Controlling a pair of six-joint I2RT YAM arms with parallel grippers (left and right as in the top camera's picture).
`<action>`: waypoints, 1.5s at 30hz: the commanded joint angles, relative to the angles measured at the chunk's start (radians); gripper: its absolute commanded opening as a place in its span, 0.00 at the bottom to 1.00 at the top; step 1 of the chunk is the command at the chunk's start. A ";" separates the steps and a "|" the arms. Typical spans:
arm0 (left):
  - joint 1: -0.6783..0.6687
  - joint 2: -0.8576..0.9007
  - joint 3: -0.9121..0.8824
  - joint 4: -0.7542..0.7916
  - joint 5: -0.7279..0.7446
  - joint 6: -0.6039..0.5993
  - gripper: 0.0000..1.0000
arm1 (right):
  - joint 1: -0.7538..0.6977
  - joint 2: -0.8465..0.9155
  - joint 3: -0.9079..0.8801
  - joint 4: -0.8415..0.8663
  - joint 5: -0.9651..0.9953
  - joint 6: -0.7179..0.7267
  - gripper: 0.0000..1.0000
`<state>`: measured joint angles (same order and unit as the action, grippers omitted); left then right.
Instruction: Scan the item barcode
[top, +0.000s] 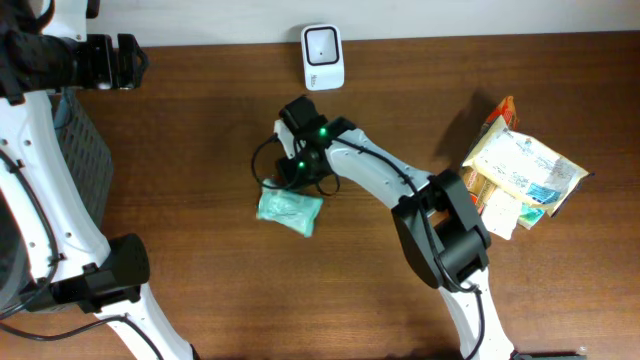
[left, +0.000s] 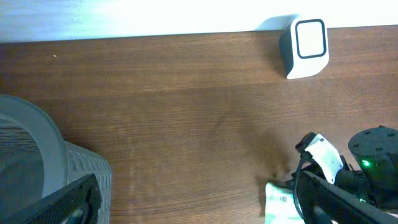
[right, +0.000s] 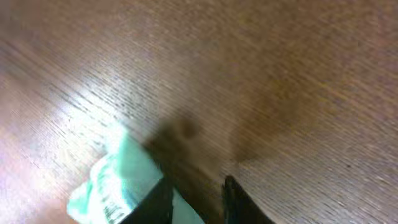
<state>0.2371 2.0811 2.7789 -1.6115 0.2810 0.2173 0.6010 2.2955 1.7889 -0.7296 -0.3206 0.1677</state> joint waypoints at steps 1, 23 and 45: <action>0.003 -0.010 0.003 0.001 0.008 0.005 0.99 | -0.077 -0.001 0.073 -0.085 -0.087 -0.010 0.39; 0.003 -0.010 0.003 0.001 0.008 0.006 0.99 | -0.082 0.007 -0.138 -0.107 -0.367 0.209 0.65; 0.003 -0.010 0.003 0.001 0.008 0.006 0.99 | -0.216 -0.288 -0.373 0.296 -0.492 0.300 0.04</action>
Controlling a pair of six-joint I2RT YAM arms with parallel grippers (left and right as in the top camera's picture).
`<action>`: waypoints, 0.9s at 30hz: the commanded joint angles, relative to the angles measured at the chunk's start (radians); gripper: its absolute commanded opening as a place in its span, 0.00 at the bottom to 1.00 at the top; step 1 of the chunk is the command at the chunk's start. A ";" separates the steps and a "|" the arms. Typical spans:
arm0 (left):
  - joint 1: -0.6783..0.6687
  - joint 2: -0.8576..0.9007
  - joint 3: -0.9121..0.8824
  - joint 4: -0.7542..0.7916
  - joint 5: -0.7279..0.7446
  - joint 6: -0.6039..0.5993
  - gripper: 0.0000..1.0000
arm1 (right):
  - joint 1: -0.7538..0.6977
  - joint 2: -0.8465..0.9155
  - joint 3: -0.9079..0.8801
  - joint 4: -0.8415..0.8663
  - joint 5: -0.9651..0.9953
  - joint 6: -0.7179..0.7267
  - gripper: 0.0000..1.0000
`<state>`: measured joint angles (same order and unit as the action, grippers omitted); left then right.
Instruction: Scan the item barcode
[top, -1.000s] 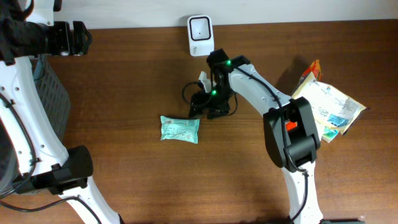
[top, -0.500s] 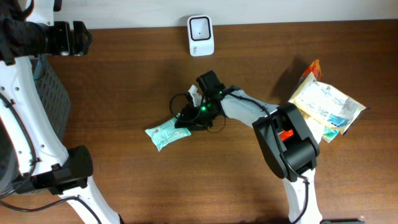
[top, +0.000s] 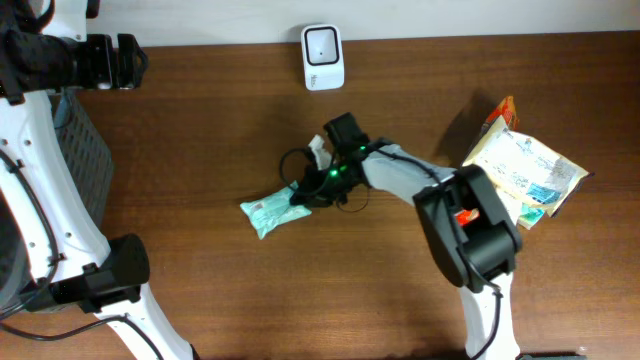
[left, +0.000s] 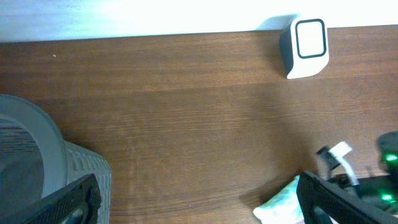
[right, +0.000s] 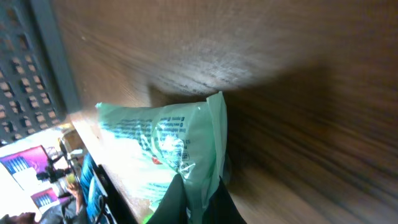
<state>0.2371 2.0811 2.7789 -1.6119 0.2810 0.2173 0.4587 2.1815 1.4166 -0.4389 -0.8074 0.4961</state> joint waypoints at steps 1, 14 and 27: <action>0.003 -0.010 0.003 0.001 0.008 0.006 0.99 | -0.104 -0.229 0.000 0.006 -0.005 -0.028 0.04; 0.003 -0.010 0.003 0.001 0.008 0.006 0.99 | -0.385 -0.573 0.000 0.007 -0.046 -0.028 0.04; 0.003 -0.010 0.003 0.001 0.008 0.006 0.99 | 0.034 -0.483 0.103 0.290 1.395 -0.679 0.04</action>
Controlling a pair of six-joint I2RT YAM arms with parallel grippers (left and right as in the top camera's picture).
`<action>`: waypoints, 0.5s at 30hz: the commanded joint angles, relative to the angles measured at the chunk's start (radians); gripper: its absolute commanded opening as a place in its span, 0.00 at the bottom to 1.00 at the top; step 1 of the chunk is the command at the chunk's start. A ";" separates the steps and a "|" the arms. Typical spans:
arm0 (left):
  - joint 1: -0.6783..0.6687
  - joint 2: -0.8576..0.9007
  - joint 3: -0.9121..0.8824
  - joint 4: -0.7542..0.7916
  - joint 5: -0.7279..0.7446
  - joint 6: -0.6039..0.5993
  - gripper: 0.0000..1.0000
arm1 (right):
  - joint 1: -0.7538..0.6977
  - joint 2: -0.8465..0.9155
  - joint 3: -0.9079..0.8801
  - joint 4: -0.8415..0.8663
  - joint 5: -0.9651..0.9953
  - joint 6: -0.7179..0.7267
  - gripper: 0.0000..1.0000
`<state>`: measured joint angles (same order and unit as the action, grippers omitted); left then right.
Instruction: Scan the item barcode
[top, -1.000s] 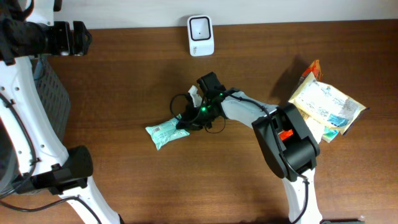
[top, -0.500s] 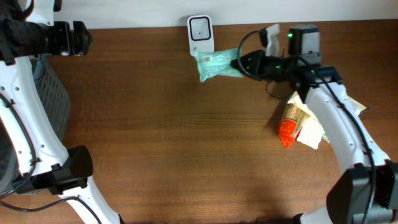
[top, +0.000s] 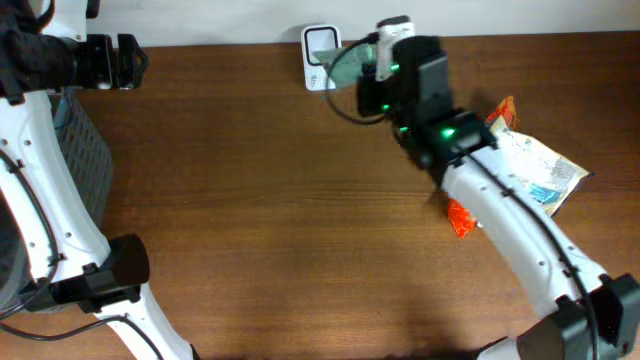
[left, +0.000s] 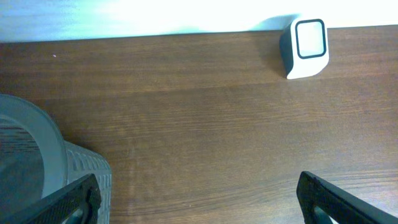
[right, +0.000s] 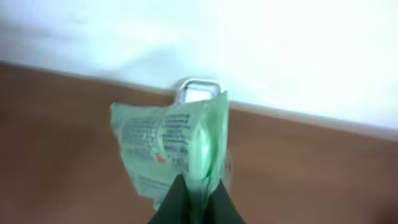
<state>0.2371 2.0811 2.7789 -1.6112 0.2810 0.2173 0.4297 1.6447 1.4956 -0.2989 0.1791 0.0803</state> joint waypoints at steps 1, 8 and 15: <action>0.003 -0.010 0.003 0.000 0.008 0.005 0.99 | 0.069 0.085 0.024 0.223 0.408 -0.333 0.04; 0.003 -0.010 0.003 0.000 0.008 0.005 0.99 | 0.064 0.386 0.024 0.948 0.346 -0.996 0.04; 0.003 -0.010 0.003 0.000 0.008 0.006 0.99 | 0.029 0.541 0.058 1.085 0.201 -1.049 0.04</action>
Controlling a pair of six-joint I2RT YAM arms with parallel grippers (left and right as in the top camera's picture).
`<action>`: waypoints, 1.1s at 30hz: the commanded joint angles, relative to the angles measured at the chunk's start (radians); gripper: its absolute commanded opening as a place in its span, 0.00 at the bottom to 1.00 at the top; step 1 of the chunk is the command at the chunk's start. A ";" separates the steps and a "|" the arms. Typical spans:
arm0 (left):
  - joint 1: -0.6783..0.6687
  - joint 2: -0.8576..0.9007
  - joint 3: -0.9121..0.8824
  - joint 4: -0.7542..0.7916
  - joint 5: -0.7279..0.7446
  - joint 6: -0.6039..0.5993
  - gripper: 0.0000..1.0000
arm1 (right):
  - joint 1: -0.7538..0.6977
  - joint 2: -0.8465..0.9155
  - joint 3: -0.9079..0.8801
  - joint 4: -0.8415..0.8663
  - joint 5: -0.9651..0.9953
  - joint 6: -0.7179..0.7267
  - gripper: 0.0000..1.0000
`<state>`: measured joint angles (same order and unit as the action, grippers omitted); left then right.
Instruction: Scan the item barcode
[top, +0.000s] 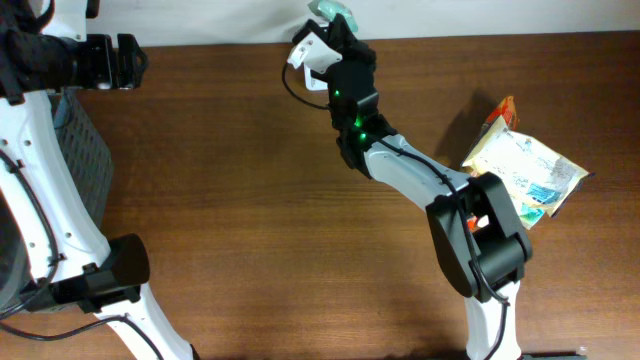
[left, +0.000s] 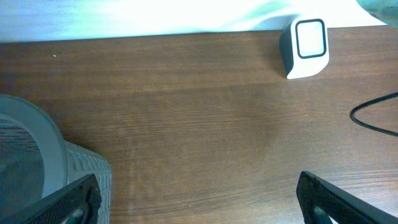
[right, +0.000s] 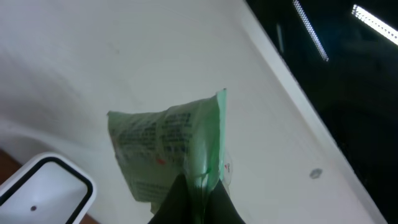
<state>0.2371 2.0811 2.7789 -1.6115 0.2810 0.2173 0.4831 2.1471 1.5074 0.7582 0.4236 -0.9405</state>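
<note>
The green plastic packet (right: 168, 146) hangs upright by its sealed edge, printed side facing the wrist camera, with my right gripper (right: 194, 198) shut on it. From overhead the packet (top: 328, 10) is at the table's back edge, right gripper (top: 335, 35) beneath it. The white barcode scanner (right: 43, 190) shows low and left of the packet. It stands by the wall (left: 305, 43) and is mostly hidden under the arm overhead. My left gripper (left: 199, 208) hangs wide open over bare wood at far left (top: 128, 58).
A grey mesh basket (left: 37, 168) stands at the table's left edge (top: 88, 165). A pile of packets (top: 520, 165) lies at the right, an orange one (top: 476, 221) beside the right arm's base. A white wall runs along the back.
My right gripper, still shut on the green packet, has moved left and back. The packet is now at the overhead view's top edge, the scanner low and left of it in the wrist view.
My right gripper was down at the green packet in the middle of the table. Then it was shut on the packet's edge, the packet still lying on the wood. Then it held the packet up before the scanner, and now holds it against the back wall.
</note>
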 joint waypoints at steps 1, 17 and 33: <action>0.003 -0.010 0.003 0.001 0.008 0.005 0.99 | -0.026 0.053 0.064 0.027 -0.052 -0.028 0.04; 0.003 -0.010 0.003 0.001 0.008 0.005 0.99 | -0.081 0.250 0.196 -0.029 -0.179 -0.152 0.04; 0.003 -0.010 0.003 0.001 0.008 0.006 0.99 | -0.069 0.061 0.213 0.063 -0.116 -0.112 0.04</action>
<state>0.2371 2.0815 2.7789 -1.6119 0.2810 0.2173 0.4057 2.3695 1.6905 0.8158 0.2714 -1.0996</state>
